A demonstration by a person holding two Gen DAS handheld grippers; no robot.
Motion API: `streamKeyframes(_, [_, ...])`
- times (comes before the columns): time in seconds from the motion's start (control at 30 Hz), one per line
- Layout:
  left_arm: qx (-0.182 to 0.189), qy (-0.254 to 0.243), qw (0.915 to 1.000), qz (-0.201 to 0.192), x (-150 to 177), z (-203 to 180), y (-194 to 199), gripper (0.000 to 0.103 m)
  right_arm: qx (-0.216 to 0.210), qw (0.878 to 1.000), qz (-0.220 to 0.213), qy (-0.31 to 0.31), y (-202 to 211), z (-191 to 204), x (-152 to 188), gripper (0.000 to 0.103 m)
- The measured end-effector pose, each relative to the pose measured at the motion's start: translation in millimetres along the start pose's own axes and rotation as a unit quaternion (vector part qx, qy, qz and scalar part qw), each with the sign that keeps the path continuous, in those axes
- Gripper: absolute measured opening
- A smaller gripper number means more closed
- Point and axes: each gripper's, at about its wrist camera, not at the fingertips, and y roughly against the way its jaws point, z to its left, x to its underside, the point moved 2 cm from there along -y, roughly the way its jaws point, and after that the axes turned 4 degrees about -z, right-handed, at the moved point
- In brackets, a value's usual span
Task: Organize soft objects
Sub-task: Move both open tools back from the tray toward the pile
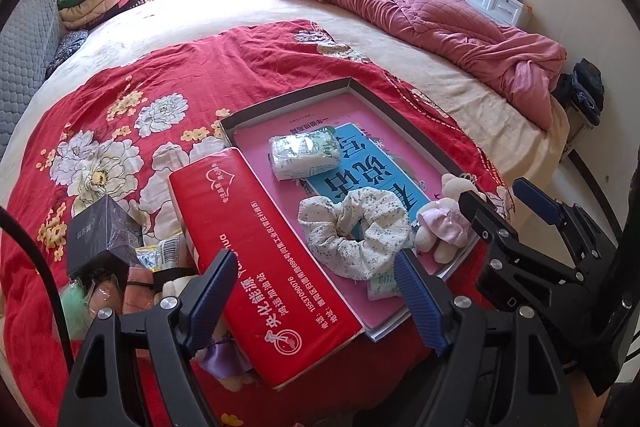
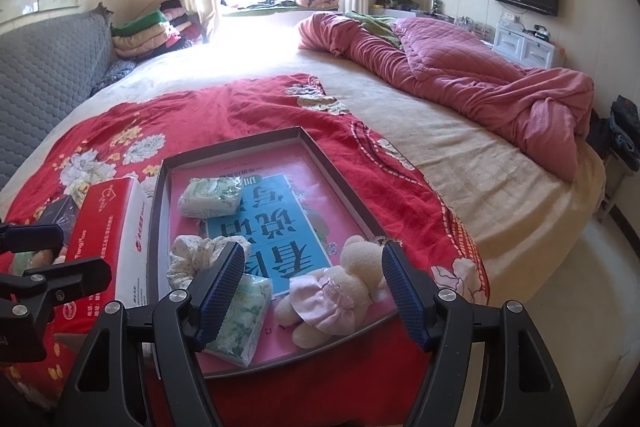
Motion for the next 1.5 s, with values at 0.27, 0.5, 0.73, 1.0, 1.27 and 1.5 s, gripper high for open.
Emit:
streamKeyframes(0.27, [-0.002,0.013,0.9999,-0.007,5.3,12.2,14.2,0.080,0.000,1.000,-0.025,0.013,17.7,12.5,-8.2,0.073])
streamKeyframes(0.5, [-0.004,0.025,0.9996,-0.012,11.4,21.6,23.0,0.080,-0.004,0.999,-0.044,0.017,32.8,20.0,-14.8,0.073])
streamKeyframes(0.73, [-0.008,0.031,0.9993,-0.017,15.7,29.8,33.8,0.080,-0.021,0.999,-0.038,0.012,39.3,29.3,-15.1,0.073])
streamKeyframes(1.0, [-0.019,0.042,0.9986,-0.024,21.1,46.0,46.4,0.080,-0.034,0.998,-0.046,0.028,51.2,48.4,-18.3,0.073])
streamKeyframes(1.27, [-0.026,0.056,0.9976,-0.031,28.2,65.7,60.9,0.080,-0.046,0.997,-0.050,0.047,62.0,67.2,-21.0,0.073])
streamKeyframes(1.5, [-0.034,0.068,0.9965,-0.037,33.8,82.4,73.7,0.080,-0.055,0.995,-0.056,0.064,71.4,83.0,-22.6,0.073])
